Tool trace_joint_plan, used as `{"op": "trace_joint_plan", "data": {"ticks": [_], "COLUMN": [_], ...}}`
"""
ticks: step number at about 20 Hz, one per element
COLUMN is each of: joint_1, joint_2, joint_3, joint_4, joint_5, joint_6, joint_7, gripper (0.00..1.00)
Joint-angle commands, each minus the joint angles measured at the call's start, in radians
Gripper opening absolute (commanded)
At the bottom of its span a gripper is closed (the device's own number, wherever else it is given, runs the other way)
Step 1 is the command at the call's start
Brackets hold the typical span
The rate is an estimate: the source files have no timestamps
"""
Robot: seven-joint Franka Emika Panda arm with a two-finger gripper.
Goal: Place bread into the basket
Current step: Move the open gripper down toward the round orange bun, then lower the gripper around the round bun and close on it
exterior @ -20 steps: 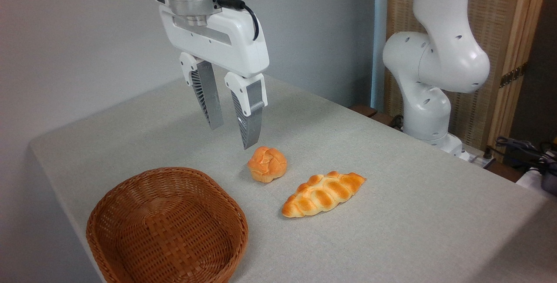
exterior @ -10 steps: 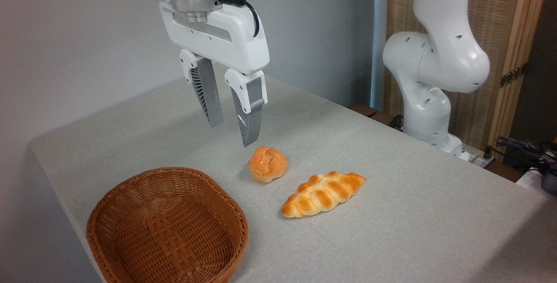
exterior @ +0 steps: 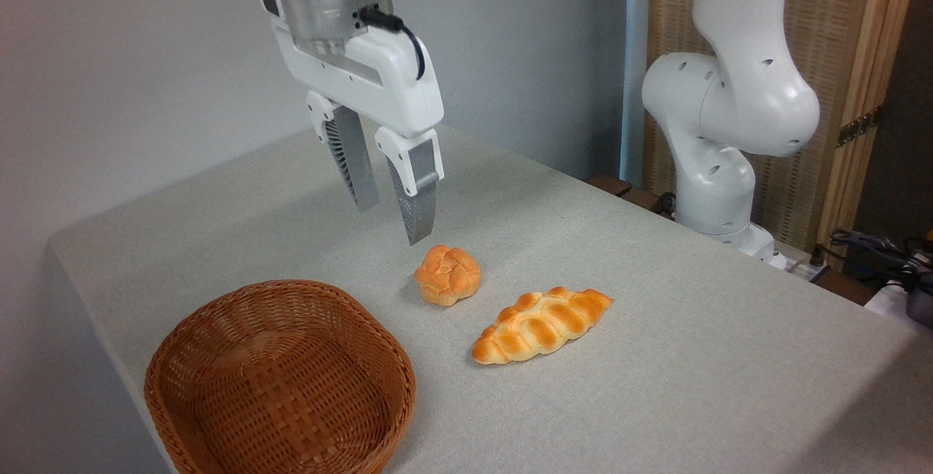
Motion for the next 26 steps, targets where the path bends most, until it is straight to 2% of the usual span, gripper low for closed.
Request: {"op": "trace_joint_plan", "data": {"ticks": [1, 5, 9, 15, 19, 23, 26], "joint_1": [-0.062, -0.097, -0.140, -0.152, -0.154, -0.154, -0.154], "joint_2": [-0.104, -0.180, -0.192, -0.184, -0.184, -0.183, -0.180], "joint_3": [0.003, 0.003, 0.001, 0.000, 0.000, 0.000, 0.000], "joint_4": [-0.187, -0.347, -0.456, -0.606, -0.620, -0.625, -0.626], "joint_5": [-0.030, -0.090, -0.087, -0.084, -0.058, -0.057, -0.057], "joint_6": [0.014, 0.129, 0.238, 0.424, 0.436, 0.436, 0.436], "joint_7": [-0.023, -0.012, 0.001, 0.023, 0.057, 0.057, 0.057], "gripper": [1.00, 1.00, 1.00, 1.00, 1.00, 1.00, 0.95]}}
